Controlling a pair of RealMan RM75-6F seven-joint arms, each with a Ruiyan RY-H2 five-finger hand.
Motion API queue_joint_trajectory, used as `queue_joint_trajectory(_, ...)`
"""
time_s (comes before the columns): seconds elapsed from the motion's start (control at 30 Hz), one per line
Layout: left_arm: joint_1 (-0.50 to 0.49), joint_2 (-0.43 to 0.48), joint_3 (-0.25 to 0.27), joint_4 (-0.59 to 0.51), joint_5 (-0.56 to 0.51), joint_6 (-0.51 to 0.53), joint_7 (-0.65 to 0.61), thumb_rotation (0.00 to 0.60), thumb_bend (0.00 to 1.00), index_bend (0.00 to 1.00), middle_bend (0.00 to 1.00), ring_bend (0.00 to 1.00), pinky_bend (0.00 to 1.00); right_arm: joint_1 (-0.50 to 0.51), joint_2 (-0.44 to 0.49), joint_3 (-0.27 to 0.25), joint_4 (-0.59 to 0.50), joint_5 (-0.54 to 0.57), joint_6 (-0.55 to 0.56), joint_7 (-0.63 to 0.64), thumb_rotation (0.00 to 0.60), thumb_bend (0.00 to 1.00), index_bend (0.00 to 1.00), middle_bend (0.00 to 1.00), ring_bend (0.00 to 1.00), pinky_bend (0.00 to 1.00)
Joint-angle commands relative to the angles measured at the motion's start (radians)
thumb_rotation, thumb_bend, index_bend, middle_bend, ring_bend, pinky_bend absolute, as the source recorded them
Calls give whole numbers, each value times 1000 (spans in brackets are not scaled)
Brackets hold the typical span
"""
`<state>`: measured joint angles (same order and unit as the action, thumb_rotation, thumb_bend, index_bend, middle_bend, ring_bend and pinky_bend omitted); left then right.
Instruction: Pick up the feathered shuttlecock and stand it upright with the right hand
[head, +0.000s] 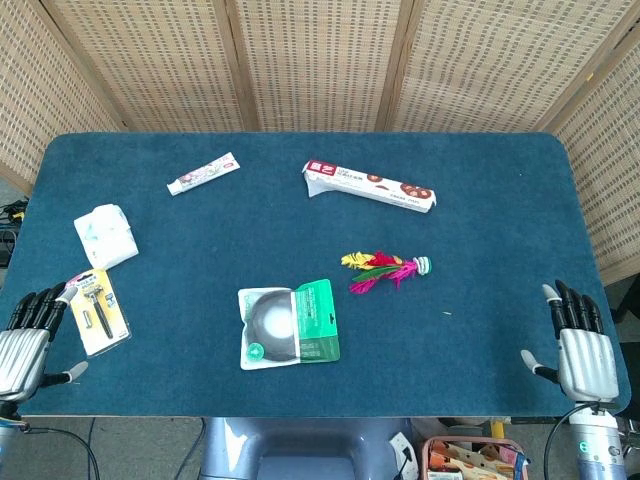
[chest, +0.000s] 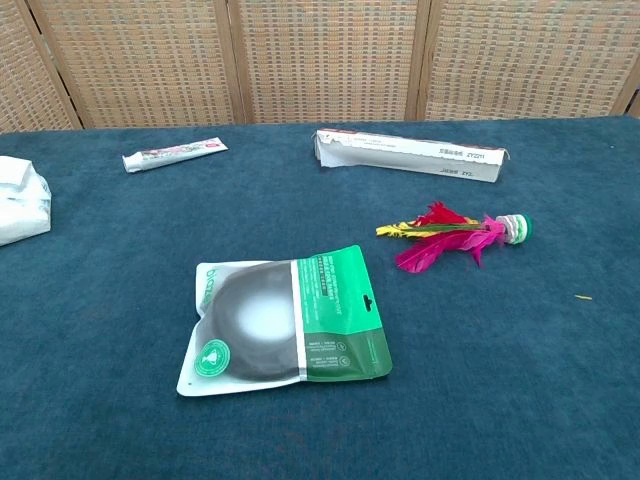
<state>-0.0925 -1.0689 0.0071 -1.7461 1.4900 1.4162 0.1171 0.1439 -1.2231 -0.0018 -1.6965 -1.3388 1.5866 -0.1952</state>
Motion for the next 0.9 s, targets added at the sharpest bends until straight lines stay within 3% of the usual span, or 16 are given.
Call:
queue_joint_trajectory(0.03,1,1,0,-1,1,2,-1,600,0,0,0,0,0,-4,1,4,-1,-4,-6,2,600,166,0,0,0,0)
queue_joint_trajectory(0.9,5,4,-7,0,-7,13,3,600,0,0,0,0,0,-23,6,15,-32,-72,-58,-1,600,166,0,0,0,0)
